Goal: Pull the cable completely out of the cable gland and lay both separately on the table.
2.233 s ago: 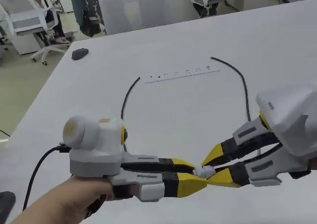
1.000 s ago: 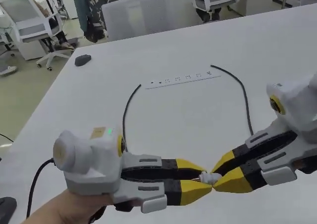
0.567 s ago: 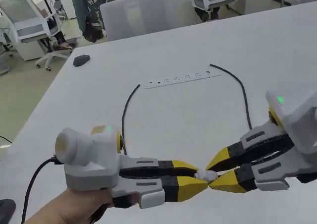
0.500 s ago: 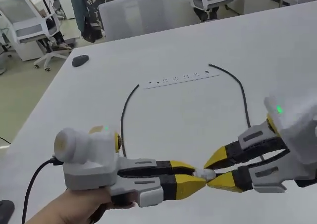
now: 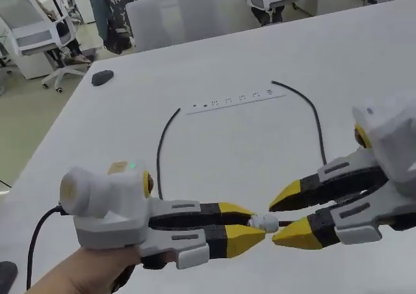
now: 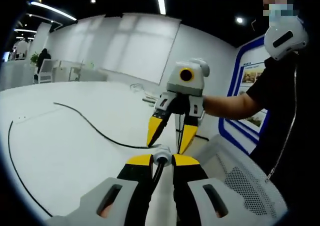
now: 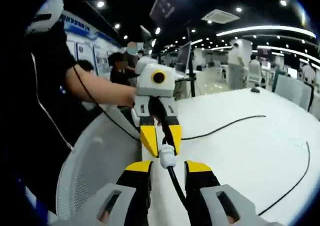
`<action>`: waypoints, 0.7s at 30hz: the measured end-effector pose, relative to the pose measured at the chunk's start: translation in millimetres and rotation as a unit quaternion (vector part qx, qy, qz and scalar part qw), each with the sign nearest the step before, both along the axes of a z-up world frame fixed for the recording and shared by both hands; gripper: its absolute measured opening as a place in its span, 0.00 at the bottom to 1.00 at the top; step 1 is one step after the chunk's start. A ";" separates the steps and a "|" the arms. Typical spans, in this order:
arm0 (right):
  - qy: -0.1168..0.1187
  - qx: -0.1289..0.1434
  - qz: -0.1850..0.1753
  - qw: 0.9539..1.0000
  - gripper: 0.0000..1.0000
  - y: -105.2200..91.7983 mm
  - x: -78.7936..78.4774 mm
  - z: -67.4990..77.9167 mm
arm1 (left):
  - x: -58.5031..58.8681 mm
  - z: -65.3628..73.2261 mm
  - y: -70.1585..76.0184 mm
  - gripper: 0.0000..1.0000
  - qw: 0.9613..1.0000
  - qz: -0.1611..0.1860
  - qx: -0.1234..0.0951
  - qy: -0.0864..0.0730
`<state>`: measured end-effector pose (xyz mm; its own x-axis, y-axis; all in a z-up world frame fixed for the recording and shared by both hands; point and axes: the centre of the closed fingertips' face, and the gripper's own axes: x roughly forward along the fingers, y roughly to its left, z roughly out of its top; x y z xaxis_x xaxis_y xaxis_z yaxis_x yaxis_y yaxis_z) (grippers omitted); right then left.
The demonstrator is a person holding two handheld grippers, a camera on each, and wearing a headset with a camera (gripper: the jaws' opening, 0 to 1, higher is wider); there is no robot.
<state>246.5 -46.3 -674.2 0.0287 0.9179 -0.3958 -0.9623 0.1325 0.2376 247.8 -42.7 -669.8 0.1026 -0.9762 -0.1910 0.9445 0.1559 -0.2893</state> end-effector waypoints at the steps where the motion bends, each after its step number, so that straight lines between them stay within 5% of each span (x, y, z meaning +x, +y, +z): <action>1: 0.029 0.012 -0.002 1.000 0.14 0.1 -1.2 0.7 | 0.7 2.5 -0.5 0.14 1.000 0.002 0.000 -0.016; 4: 0.062 0.044 -0.003 0.997 0.12 3.2 -4.5 3.9 | -0.9 4.5 -2.7 0.14 1.000 -0.001 0.005 -0.025; 13: 0.049 0.043 0.012 0.998 0.08 7.4 -7.6 3.8 | -1.7 0.5 -5.1 0.14 0.999 -0.012 0.013 -0.029; 17: -0.069 0.030 0.032 0.997 0.07 8.5 -6.1 7.7 | 2.1 0.9 -3.3 0.14 1.000 -0.005 0.009 -0.019; 18: -0.112 0.022 0.038 0.993 0.07 8.9 -5.2 8.4 | 3.9 1.4 -2.7 0.14 1.000 -0.002 0.007 -0.016; 21: -0.180 0.003 0.053 0.982 0.07 10.2 -6.8 7.7 | 5.8 1.0 -2.4 0.14 1.000 0.000 0.005 -0.004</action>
<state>239.8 -36.1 -666.5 0.0687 0.9258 -0.3718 -0.9925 0.0258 -0.1193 253.6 -45.1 -668.8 0.1049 -0.9743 -0.1995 0.9469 0.1592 -0.2793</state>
